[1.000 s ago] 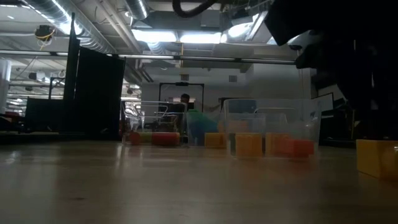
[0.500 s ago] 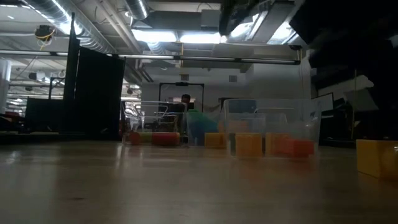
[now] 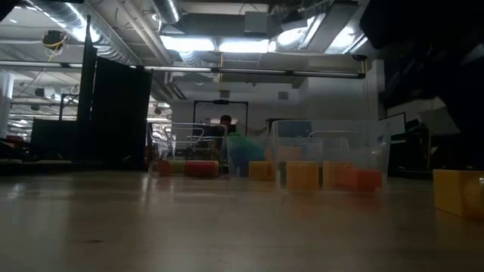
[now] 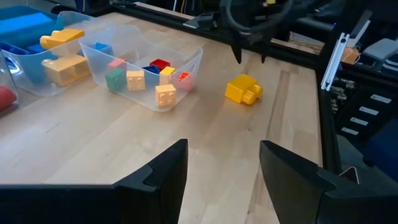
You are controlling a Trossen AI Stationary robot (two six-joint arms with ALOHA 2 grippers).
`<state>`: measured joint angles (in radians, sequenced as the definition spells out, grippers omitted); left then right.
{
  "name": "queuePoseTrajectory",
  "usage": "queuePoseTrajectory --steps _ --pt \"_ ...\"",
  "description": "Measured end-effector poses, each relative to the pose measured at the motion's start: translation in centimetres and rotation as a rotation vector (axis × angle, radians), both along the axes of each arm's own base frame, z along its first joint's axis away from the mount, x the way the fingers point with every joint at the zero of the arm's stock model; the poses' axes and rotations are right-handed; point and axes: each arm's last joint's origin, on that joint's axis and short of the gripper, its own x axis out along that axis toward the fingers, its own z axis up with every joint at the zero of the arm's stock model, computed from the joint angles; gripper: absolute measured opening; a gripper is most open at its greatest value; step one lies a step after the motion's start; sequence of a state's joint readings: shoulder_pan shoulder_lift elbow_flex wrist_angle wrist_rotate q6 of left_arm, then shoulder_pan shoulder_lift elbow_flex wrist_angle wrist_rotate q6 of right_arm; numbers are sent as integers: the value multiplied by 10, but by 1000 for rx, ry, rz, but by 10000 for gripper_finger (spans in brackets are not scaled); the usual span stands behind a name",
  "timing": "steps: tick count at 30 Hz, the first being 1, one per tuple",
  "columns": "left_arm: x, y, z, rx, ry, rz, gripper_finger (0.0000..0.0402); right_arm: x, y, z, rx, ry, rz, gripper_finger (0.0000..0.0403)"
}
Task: Sort blocks by size
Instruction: Put the yellow 2 stud game piece into the top right transparent bin
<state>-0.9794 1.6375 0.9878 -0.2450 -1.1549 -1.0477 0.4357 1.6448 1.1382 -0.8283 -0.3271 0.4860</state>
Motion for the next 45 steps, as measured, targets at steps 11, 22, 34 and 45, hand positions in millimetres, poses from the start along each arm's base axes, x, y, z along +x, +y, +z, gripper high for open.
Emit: queuePoseTrajectory --steps 11,22,34,45 --pt "0 0 1 -16 -7 5 184 -11 -35 -44 116 -19 -110 218" --pt "0 0 0 -27 -10 9 184 -13 -36 -51 202 0 -116 218" --pt "0 0 1 -21 -8 7 184 -13 -36 -58 240 -25 -160 218" --pt "0 0 1 -20 -8 7 184 -13 -36 -61 234 6 -208 218"
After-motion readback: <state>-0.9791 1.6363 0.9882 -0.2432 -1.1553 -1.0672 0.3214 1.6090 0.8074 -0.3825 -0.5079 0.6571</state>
